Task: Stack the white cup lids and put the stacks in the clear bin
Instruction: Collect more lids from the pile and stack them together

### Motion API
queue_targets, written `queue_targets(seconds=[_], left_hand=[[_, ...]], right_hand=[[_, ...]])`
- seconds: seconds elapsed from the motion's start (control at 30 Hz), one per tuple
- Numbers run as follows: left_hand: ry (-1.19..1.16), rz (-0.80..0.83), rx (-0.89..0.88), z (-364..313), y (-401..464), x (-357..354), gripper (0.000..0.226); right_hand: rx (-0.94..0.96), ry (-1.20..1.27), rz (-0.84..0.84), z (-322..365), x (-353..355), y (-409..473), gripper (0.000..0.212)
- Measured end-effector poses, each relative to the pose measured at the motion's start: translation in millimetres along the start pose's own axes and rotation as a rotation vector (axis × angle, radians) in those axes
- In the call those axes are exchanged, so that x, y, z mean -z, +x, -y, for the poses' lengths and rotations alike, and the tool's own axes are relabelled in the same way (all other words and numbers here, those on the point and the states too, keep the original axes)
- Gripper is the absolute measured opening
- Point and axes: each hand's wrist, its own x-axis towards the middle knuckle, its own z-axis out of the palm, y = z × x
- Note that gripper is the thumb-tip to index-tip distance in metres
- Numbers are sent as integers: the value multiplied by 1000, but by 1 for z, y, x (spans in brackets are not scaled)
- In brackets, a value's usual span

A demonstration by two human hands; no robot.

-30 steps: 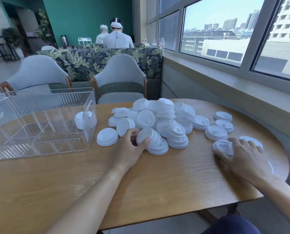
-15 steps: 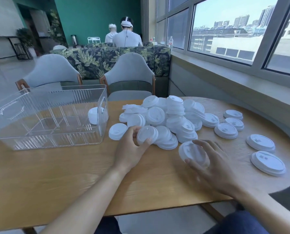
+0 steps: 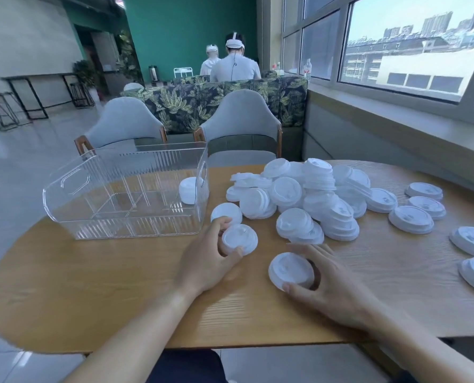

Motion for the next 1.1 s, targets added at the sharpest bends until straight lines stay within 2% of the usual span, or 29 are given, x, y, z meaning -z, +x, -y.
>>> queue_targets(seconds=[0.27,0.47,0.7,0.8,0.9,1.0,1.1], left_hand=[[66,101,-30,7,5,-6,69],[90,106,-55,6,6,-7,70],[152,62,-12,-7,12,-21,92],[224,4,5,-13,15,-29,89],[203,-16,3,-17,14,-28,77],[165,8,-54,-19,10,-24,63],[149,78,-103,-20,8,-22,67]], right_hand=[[32,-30,35,-5,3,1,75],[-31,37,-26,-13,10,3,81],[11,-114,-41,-6,3,3,80],[1,-121,-54,-8,2,2,82],[-5,-128,-60,-8,3,2,83],[-10,-128,-57,-7,3,1,82],[-15,-128,-55,-7,3,1,83]])
